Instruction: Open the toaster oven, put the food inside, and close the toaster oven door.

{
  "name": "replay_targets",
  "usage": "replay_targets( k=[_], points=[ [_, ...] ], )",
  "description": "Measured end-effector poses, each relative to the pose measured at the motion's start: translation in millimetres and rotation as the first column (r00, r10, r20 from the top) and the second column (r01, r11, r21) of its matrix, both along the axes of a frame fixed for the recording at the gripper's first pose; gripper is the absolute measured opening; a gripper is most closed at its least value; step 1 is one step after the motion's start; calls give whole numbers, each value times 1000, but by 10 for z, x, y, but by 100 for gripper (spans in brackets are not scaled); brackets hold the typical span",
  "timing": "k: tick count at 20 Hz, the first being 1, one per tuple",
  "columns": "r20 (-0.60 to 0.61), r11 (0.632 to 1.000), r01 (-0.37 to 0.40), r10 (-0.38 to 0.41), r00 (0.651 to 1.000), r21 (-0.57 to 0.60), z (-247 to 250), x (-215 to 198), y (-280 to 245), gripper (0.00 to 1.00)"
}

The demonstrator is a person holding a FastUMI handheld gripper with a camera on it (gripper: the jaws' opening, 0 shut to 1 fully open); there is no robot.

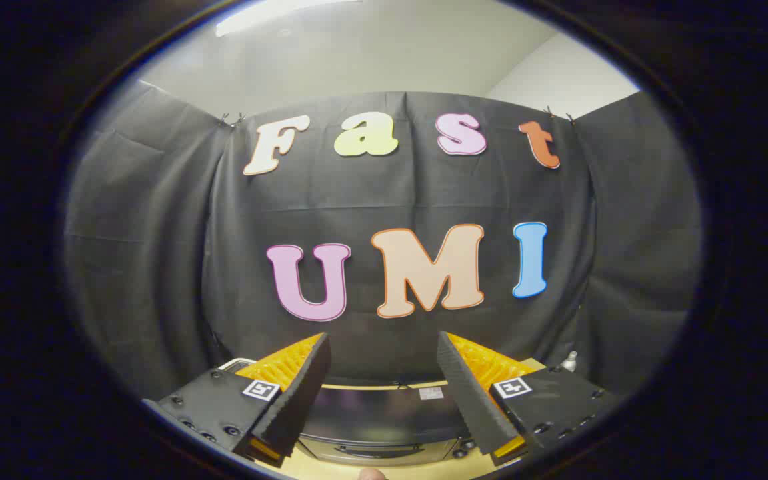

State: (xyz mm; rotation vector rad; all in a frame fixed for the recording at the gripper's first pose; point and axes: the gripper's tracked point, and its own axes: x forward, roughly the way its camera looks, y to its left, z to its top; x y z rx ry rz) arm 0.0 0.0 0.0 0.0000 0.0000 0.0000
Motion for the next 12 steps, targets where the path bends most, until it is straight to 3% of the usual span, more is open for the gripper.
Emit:
replay_targets(
  k=[12],
  points=[
    [6, 1000, -27, 27, 1000, -6, -49, 43, 133, 100]
  ],
)
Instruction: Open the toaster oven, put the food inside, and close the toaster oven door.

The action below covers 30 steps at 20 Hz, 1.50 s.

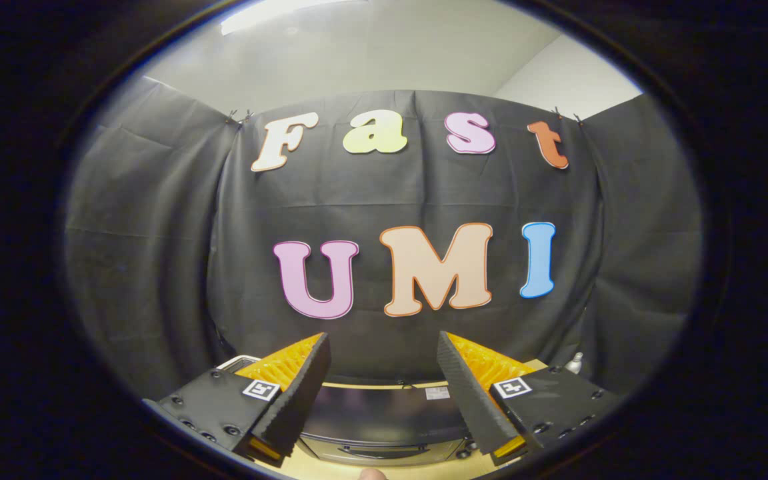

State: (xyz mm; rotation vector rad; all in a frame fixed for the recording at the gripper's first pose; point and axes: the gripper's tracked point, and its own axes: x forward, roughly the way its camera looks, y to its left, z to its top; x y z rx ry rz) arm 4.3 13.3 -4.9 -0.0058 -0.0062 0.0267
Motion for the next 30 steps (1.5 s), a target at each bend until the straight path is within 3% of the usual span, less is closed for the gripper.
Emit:
replay_targets(
  k=[6, 16, 23, 30],
  points=[
    [-30, 1000, -4, 4, 1000, 17, -334, 204, 62, 100],
    [-193, 998, 54, -45, 980, 40, -1586, 730, 47, 100],
    [-315, 995, 84, -61, 947, 60, -2376, 735, -4, 99],
    [-395, 996, 80, -60, 917, 35, -2811, 647, 14, 98]
  ],
)
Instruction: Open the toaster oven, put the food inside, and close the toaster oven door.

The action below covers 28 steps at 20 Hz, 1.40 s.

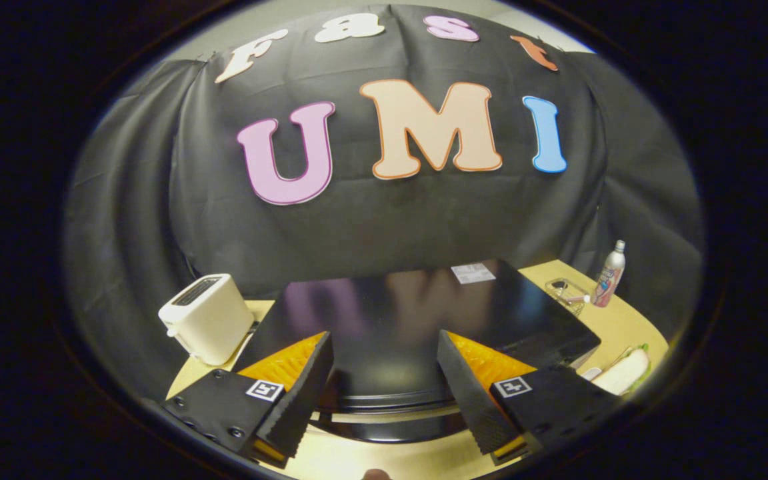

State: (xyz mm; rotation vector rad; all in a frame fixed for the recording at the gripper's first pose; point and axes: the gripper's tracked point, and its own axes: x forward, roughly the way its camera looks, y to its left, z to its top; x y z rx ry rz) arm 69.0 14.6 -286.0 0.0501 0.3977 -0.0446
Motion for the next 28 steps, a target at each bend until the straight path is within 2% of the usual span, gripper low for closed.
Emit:
replay_targets(
  k=[4, 8, 19, 22, 28],
  points=[
    [11, 1000, 3, -3, 1000, -6, 4, 0, -17, 99],
    [12, 998, 10, -9, 1000, -59, -10, -107, -66, 99],
    [32, 998, 55, -54, 998, -34, -8, -563, -180, 99],
    [22, 997, 43, -42, 999, -65, -54, -654, -161, 99],
    [22, 998, 52, -51, 998, -46, -83, -881, -198, 99]
  ],
)
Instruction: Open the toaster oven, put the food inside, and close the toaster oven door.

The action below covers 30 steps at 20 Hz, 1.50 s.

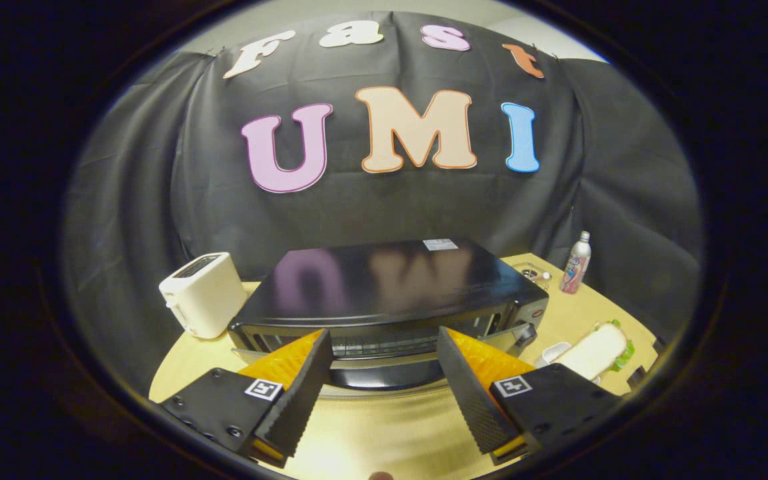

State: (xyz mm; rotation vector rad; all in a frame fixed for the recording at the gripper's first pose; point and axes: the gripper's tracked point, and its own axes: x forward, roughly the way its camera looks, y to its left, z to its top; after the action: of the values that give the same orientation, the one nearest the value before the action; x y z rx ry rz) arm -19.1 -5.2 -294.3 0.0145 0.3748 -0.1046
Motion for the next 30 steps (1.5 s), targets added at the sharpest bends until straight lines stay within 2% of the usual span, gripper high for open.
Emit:
replay_targets(
  k=[6, 15, 18, 22, 26, 30],
  points=[
    [-31, 1000, 10, -10, 999, 12, -118, -340, -28, 99],
    [-161, 999, 16, -22, 987, -37, -535, -928, -74, 99],
    [-224, 998, 12, -24, 974, -59, -733, -1051, -97, 98],
    [-328, 992, -46, 4, 945, -120, -1116, -1153, -58, 98],
    [-397, 996, -41, 5, 918, -82, -1506, -1147, -59, 98],
    [-382, 1000, 15, -20, 924, -15, -1555, -1121, -93, 98]
  ],
)
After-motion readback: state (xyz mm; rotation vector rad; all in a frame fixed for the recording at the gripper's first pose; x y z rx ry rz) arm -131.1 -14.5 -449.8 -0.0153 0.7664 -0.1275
